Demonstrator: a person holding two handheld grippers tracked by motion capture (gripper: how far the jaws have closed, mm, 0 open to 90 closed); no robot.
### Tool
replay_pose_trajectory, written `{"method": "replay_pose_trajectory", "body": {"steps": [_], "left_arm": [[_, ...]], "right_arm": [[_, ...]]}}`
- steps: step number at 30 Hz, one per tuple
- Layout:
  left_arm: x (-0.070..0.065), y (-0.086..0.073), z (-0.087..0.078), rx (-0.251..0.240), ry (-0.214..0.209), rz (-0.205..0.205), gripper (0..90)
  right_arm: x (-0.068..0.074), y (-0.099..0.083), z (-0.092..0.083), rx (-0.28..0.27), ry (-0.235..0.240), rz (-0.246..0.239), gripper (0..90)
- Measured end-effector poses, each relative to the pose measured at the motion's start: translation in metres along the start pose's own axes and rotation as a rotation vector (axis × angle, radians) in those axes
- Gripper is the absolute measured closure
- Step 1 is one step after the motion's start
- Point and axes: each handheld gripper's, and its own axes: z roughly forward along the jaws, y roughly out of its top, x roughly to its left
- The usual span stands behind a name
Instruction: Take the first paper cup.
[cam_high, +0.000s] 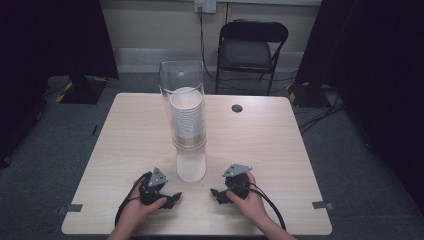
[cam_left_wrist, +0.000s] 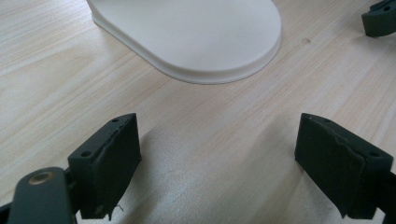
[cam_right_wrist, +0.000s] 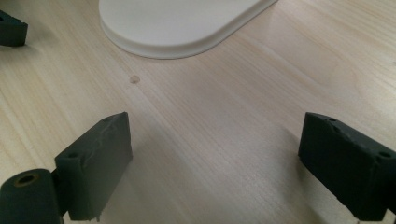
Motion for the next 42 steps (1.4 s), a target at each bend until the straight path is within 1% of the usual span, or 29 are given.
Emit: {"method": "replay_pose_trajectory", "body": {"steps": [1, 4, 7, 9, 10, 11, 12, 14, 15, 16, 17, 20, 22, 23, 24, 25, 26, 27, 28, 32, 33, 36, 38, 40, 41, 42], "left_arm": [[0.000, 0.000, 0.000, 0.000, 0.001, 0.000, 13.7], [0.000, 0.000, 0.000, 0.000, 0.001, 0.000, 13.7], [0.000, 0.000, 0.000, -0.001, 0.001, 0.000, 13.7], [0.000, 0.000, 0.000, 0.000, 0.001, 0.000, 13.7], [0.000, 0.000, 0.000, -0.001, 0.001, -0.001, 13.7], [0.000, 0.000, 0.000, -0.001, 0.001, -0.001, 13.7], [0.000, 0.000, 0.000, 0.000, 0.001, -0.001, 13.7], [0.000, 0.000, 0.000, -0.001, 0.001, 0.000, 13.7], [0.000, 0.000, 0.000, 0.000, 0.001, 0.000, 13.7], [0.000, 0.000, 0.000, 0.000, 0.001, 0.000, 13.7], [0.000, 0.000, 0.000, 0.000, 0.001, 0.000, 13.7], [0.000, 0.000, 0.000, 0.000, 0.001, -0.001, 13.7], [0.000, 0.000, 0.000, 0.000, 0.001, 0.000, 13.7], [0.000, 0.000, 0.000, 0.000, 0.001, 0.000, 13.7], [0.000, 0.000, 0.000, 0.000, 0.001, 0.000, 13.7], [0.000, 0.000, 0.000, 0.000, 0.001, 0.000, 13.7], [0.000, 0.000, 0.000, 0.000, 0.001, 0.000, 13.7], [0.000, 0.000, 0.000, 0.000, 0.001, 0.000, 13.7], [0.000, 0.000, 0.000, 0.000, 0.001, 0.000, 13.7], [0.000, 0.000, 0.000, 0.000, 0.001, 0.000, 13.7], [0.000, 0.000, 0.000, 0.002, 0.001, 0.000, 13.7], [0.000, 0.000, 0.000, 0.000, 0.001, 0.000, 13.7], [0.000, 0.000, 0.000, 0.000, 0.001, 0.000, 13.7], [0.000, 0.000, 0.000, 0.000, 0.001, 0.000, 13.7], [0.000, 0.000, 0.000, 0.000, 0.001, 0.000, 13.7], [0.000, 0.000, 0.000, 0.000, 0.001, -0.001, 13.7]], "right_arm": [[0.000, 0.000, 0.000, -0.002, -0.004, 0.000, 9.1], [0.002, 0.001, 0.001, -0.004, -0.024, 0.023, 9.0], [0.003, 0.002, 0.002, -0.002, -0.028, 0.027, 9.1], [0.003, 0.003, 0.001, 0.004, -0.013, 0.021, 12.5], [0.002, 0.004, 0.000, 0.003, -0.004, 0.020, 16.7], [0.001, 0.006, 0.000, -0.005, 0.016, 0.022, 17.3], [0.000, 0.008, -0.002, -0.013, 0.034, 0.030, 14.3], [-0.002, 0.016, -0.005, -0.050, 0.060, 0.033, 16.3], [-0.002, 0.020, -0.007, -0.064, 0.070, 0.039, 15.8], [-0.002, 0.020, -0.007, -0.064, 0.070, 0.039, 15.8], [-0.004, 0.031, -0.009, -0.088, 0.071, 0.038, 15.3], [-0.006, 0.049, -0.013, -0.135, 0.098, 0.033, 15.0], [-0.006, 0.060, -0.014, -0.159, 0.095, 0.025, 15.4], [-0.006, 0.060, -0.014, -0.159, 0.095, 0.025, 15.4], [-0.007, 0.071, -0.015, -0.193, 0.098, 0.022, 16.7], [-0.007, 0.075, -0.014, -0.198, 0.100, 0.024, 16.7], [-0.007, 0.075, -0.014, -0.198, 0.100, 0.024, 16.7], [-0.006, 0.084, -0.013, -0.204, 0.118, 0.031, 16.6], [-0.006, 0.087, -0.012, -0.209, 0.123, 0.030, 16.6], [-0.001, 0.099, -0.007, -0.235, 0.135, 0.018, 16.5], [-0.001, 0.101, -0.006, -0.245, 0.130, 0.020, 16.5], [-0.001, 0.109, 0.000, -0.270, 0.127, 0.015, 16.7], [-0.001, 0.113, 0.004, -0.288, 0.137, 0.016, 17.0], [0.000, 0.116, 0.009, -0.296, 0.135, 0.016, 17.1], [0.000, 0.118, 0.011, -0.304, 0.132, 0.017, 17.9], [0.000, 0.119, 0.012, -0.316, 0.140, 0.023, 20.7]]}}
